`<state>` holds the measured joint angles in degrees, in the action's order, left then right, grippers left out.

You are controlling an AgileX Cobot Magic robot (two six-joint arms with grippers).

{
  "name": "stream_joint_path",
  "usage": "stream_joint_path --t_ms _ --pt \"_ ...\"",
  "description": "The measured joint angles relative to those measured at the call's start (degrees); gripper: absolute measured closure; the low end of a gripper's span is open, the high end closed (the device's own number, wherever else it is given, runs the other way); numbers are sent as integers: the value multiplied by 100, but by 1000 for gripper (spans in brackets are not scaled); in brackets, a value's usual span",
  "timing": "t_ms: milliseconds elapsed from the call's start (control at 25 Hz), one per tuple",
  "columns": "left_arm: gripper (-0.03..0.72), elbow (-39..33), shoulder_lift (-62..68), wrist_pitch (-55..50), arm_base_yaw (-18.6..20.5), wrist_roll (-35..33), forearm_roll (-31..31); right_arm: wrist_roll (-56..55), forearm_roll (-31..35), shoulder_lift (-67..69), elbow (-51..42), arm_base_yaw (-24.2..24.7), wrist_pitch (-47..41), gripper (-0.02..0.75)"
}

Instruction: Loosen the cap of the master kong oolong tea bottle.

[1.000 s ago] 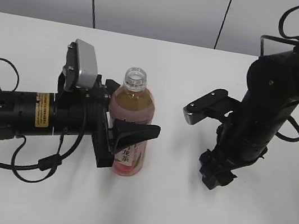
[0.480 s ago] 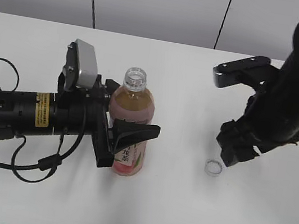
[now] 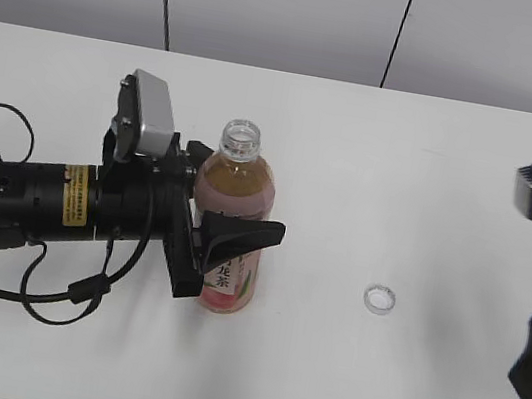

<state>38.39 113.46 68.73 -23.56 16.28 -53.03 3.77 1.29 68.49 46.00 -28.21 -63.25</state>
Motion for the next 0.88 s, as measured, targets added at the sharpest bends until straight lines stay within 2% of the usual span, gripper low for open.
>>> stream_joint_path --t_ms 240,520,880 --pt "249 0 0 -5 0 0 18 -4 292 -1793 -600 0 -69 173" --pt "249 0 0 -16 0 0 41 -10 235 -3813 -1372 0 -88 173" --pt "249 0 0 -23 0 0 60 -10 196 -5025 -1665 0 -32 173"
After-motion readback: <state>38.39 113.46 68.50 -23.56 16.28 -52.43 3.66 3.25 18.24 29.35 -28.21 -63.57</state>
